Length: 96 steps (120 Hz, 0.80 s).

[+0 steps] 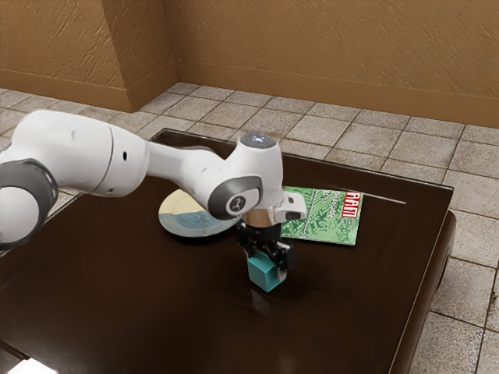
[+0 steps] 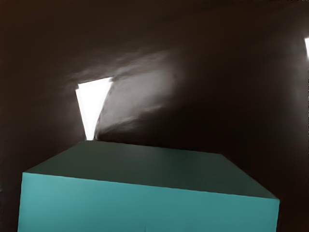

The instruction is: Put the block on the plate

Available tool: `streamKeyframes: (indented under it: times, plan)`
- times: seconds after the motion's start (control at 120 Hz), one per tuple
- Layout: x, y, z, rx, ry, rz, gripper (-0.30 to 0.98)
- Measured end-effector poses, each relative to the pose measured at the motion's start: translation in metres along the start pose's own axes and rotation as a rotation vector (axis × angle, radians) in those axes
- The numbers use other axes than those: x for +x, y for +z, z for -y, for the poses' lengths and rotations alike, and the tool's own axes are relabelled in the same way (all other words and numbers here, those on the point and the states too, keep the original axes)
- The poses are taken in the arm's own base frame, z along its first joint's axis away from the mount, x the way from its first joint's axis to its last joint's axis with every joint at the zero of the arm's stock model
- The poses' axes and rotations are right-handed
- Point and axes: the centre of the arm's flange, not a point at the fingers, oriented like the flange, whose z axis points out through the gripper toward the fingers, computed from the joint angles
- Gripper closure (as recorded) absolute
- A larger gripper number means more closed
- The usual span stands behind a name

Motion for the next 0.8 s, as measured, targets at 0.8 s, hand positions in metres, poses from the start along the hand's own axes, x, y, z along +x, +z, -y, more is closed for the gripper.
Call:
streamKeyframes:
  times: [0.8]
  plan:
    - [0.034, -0.076, 0.072, 0.023, -0.144, -0.125, 0.3]
